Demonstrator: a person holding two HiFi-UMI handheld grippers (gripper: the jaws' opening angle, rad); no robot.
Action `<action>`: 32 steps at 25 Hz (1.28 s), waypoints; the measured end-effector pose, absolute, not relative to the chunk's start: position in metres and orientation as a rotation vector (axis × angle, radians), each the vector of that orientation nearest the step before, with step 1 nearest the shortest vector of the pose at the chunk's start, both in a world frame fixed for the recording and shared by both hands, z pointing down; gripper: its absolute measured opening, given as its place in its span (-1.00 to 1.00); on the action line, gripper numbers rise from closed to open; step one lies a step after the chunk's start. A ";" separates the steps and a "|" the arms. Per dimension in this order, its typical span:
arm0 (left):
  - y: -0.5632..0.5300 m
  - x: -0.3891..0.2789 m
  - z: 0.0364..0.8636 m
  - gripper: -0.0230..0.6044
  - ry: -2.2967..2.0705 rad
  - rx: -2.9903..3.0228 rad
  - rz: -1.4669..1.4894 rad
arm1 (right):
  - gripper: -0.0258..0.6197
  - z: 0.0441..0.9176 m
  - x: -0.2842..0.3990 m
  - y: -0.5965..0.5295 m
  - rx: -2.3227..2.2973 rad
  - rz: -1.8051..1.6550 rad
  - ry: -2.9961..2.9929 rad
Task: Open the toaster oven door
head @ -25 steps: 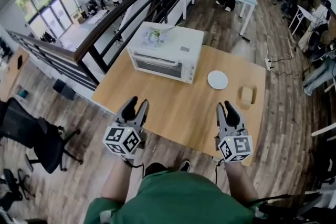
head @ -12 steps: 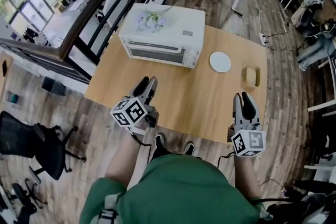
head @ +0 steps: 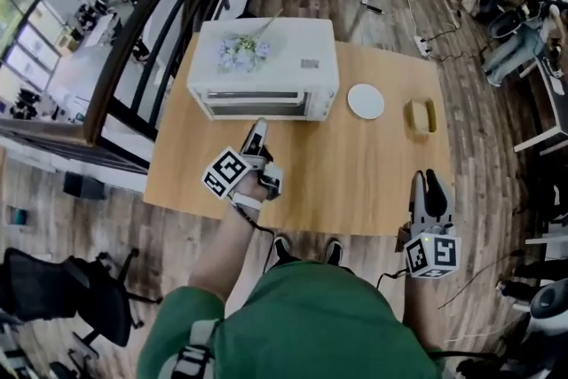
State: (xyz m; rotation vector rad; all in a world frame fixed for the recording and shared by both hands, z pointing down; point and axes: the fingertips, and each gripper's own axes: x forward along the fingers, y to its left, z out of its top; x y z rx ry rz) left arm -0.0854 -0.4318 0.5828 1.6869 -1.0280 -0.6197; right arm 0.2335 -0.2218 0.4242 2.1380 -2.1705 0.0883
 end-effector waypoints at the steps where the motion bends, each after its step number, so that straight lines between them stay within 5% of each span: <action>1: -0.440 -0.086 0.588 -0.33 -1.018 1.661 -0.643 | -0.59 0.425 0.235 -0.217 2.163 0.090 -2.143; 7: -0.484 -0.084 0.613 -0.16 -0.990 1.579 -0.660 | -0.59 0.431 0.242 -0.191 2.273 0.088 -1.990; 15: -0.513 -0.065 0.614 -0.16 -0.909 1.516 -0.697 | -0.59 0.428 0.234 -0.187 2.289 0.095 -1.940; 21: -0.516 -0.070 0.612 -0.50 -0.912 1.505 -0.723 | -0.60 0.432 0.223 -0.192 2.241 0.118 -1.967; 32: -0.481 -0.073 0.619 -0.53 -0.896 1.498 -0.731 | -0.61 0.450 0.216 -0.221 2.120 0.168 -2.097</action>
